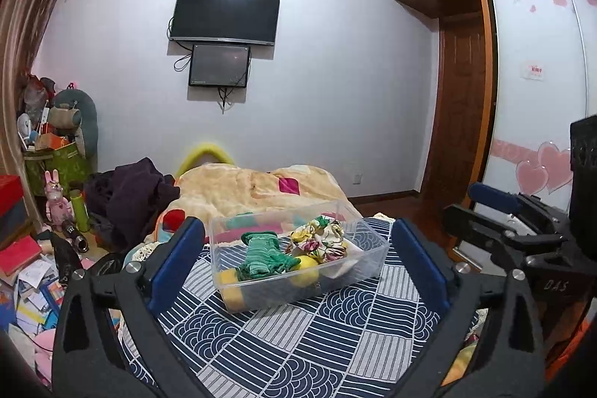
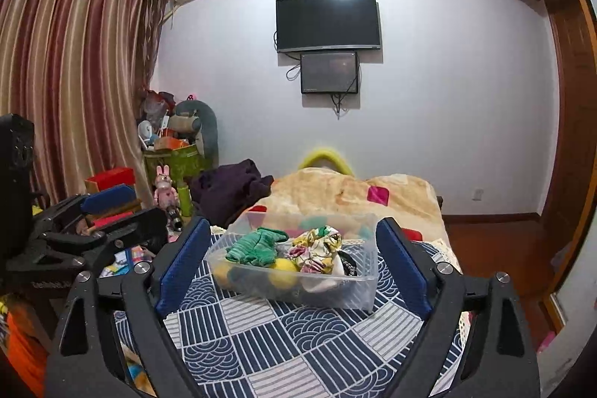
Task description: Organize soft objects
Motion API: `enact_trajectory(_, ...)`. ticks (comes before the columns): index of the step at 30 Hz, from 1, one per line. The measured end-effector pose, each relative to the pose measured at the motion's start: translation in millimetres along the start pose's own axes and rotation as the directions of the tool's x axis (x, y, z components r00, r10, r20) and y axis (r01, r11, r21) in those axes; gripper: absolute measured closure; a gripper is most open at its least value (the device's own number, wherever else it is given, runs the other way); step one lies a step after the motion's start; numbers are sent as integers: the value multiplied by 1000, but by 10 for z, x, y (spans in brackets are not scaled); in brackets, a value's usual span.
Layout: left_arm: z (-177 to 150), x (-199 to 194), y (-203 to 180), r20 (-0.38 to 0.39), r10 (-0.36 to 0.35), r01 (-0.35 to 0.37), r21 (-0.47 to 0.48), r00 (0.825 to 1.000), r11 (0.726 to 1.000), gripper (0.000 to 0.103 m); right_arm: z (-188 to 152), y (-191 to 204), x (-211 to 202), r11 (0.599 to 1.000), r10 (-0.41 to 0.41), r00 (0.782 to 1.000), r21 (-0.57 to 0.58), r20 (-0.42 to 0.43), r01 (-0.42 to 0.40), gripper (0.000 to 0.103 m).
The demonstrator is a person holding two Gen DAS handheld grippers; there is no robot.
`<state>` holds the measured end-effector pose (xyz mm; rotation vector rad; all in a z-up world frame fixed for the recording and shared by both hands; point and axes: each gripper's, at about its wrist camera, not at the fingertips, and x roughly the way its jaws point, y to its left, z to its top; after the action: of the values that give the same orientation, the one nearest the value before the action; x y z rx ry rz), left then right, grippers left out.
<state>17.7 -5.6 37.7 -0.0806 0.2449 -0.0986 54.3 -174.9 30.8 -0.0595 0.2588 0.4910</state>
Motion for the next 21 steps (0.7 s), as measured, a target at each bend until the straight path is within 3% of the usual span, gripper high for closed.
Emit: enact_trajectory(21, -88, 6, -27, -1, 15, -15, 6, 1000, 1000, 0, -129, -1, -75, 1000, 0, 1000, 5, 1, 0, 7)
